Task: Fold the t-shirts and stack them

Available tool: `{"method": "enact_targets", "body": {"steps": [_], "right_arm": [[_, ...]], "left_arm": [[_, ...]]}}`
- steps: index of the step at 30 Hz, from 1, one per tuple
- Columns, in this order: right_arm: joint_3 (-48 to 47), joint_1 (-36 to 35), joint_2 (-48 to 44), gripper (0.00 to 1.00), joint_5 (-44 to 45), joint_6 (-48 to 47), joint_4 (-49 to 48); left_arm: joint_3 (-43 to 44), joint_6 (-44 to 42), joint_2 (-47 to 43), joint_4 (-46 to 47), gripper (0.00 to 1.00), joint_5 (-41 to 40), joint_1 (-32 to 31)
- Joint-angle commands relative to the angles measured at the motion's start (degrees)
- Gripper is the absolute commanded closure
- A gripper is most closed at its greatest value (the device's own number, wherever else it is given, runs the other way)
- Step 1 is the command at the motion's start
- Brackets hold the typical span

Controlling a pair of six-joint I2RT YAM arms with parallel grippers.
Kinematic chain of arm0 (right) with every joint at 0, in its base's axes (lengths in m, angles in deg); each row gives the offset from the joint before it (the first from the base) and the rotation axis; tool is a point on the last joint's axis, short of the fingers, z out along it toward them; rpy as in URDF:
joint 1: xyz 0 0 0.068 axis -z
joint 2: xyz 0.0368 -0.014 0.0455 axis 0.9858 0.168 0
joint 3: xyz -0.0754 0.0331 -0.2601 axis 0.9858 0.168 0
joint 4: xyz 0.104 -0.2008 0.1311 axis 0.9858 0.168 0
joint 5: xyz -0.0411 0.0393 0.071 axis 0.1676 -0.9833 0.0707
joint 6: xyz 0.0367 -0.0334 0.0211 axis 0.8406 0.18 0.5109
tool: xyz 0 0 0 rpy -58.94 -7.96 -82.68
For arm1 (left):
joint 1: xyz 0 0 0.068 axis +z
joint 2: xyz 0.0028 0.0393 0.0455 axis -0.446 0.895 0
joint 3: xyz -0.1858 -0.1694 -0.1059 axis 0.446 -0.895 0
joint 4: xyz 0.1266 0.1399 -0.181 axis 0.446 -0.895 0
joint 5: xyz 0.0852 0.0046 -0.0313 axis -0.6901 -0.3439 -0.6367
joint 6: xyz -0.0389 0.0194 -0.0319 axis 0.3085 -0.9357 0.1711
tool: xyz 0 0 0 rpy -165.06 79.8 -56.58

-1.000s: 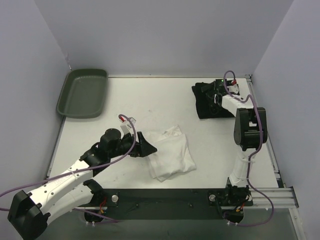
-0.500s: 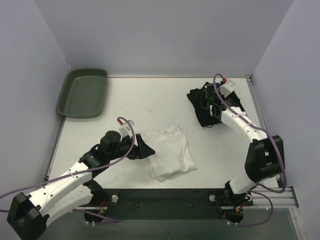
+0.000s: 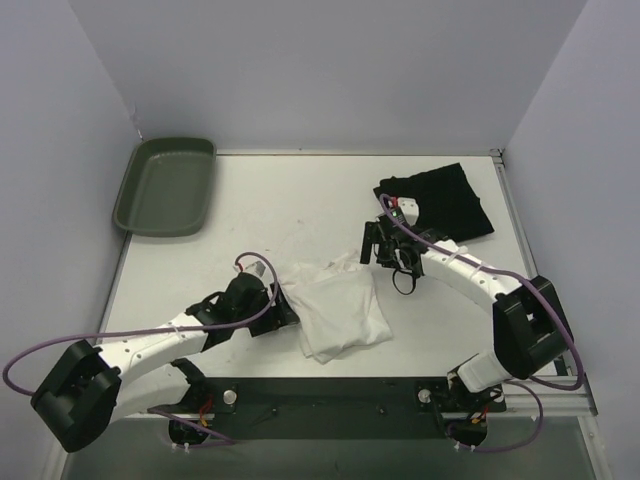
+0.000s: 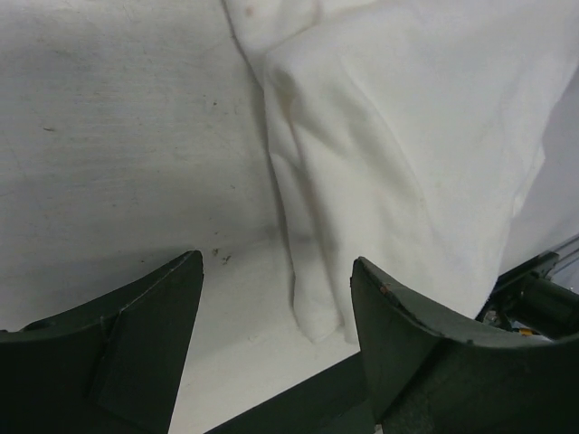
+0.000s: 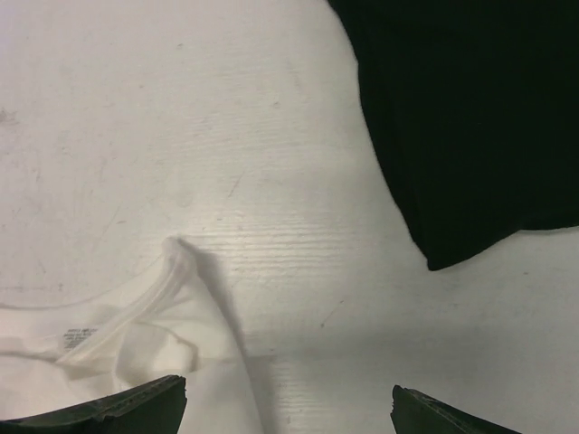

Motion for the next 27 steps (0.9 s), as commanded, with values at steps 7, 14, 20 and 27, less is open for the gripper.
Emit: {"method": "enact_targets", "body": {"steps": [7,14,20,27], "right_arm": [[3.19,-6.53,2.55,0.01,-4.52,0.28,-3.99],[5.57,-7.68,4.3,0.01,-5.85,0.81,-6.28],[5.84,-7.77,6.06,0.01,-8.13,1.69,-7.78],[4.35,-7.95,6.94,0.02,-9.01,1.95,-7.51]], "left_arm": [[6.19,3.36,9.55,5.2,0.21,-6.07,-5.57],[7.68,4.24,15.62,7.04,0.22,-6.6,-7.33],[8.12,4.95,20.36,9.24,0.26,-7.48,-7.94],[6.81,6.09,23.09,11.09,0.6,-7.92,-7.94]]}}
